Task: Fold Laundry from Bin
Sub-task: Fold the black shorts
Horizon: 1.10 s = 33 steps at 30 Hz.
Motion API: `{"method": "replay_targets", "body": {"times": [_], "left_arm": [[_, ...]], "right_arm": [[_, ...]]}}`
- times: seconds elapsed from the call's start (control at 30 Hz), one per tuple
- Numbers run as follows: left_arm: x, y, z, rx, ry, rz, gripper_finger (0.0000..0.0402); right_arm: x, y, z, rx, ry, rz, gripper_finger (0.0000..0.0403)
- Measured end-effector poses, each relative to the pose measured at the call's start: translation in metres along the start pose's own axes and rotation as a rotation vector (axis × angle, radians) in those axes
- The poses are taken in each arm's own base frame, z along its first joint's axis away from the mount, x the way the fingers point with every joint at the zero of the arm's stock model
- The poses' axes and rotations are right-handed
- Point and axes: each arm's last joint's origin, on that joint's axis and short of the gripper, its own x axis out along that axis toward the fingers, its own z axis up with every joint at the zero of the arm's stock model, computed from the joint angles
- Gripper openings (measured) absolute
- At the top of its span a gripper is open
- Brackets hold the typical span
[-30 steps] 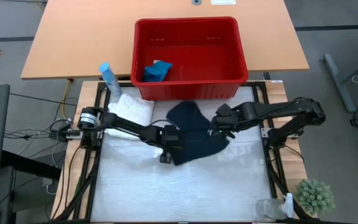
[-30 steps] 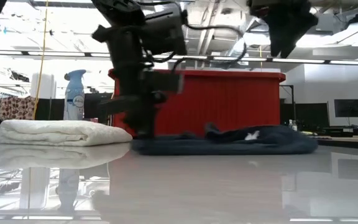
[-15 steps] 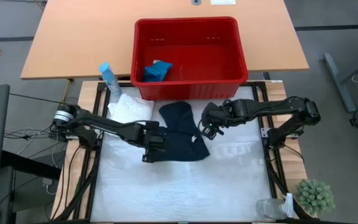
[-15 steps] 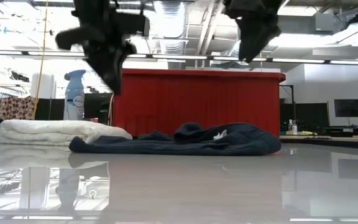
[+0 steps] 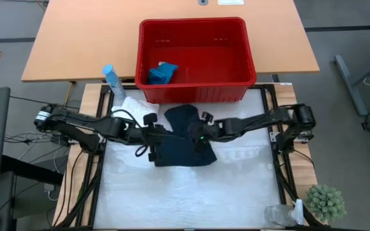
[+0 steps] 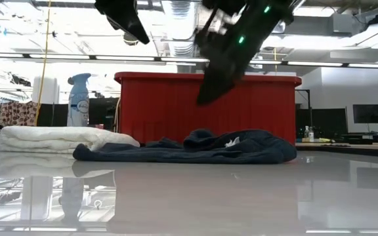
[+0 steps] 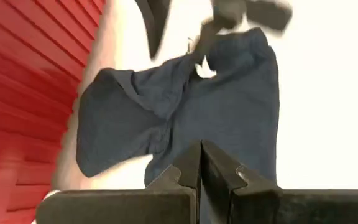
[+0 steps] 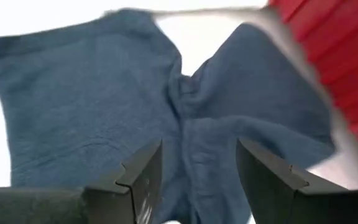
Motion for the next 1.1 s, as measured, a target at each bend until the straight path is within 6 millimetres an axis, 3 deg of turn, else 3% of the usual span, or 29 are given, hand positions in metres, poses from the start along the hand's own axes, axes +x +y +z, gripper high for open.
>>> {"method": "replay_targets", "body": {"times": [0.17, 0.37, 0.6, 0.8, 1.0, 1.1], "left_arm": [[-0.001, 0.001, -0.001, -0.005, 0.008, 0.015, 0.0], [0.008, -0.002, -0.004, 0.0, 0.017, 0.03, 0.0], [0.041, -0.011, -0.041, -0.051, 0.022, -0.001, 0.0], [0.068, -0.017, -0.074, -0.154, -0.082, -0.056, 0.0], [0.084, -0.013, -0.102, -0.262, -0.121, -0.063, 0.0], [0.094, -0.011, -0.116, -0.274, -0.096, -0.05, 0.0]], "right_arm": [[0.035, 0.014, -0.006, -0.006, 0.063, -0.015, 0.0225], [0.059, 0.02, -0.01, 0.057, 0.097, -0.047, 0.0225], [0.069, 0.011, -0.016, 0.147, 0.134, -0.125, 0.0214], [0.072, 0.0, -0.019, 0.195, 0.186, -0.152, 0.0151], [0.067, 0.0, -0.017, 0.226, 0.199, -0.095, 0.0023], [0.06, 0.0, -0.009, 0.252, 0.209, -0.057, 0.0019]]}}
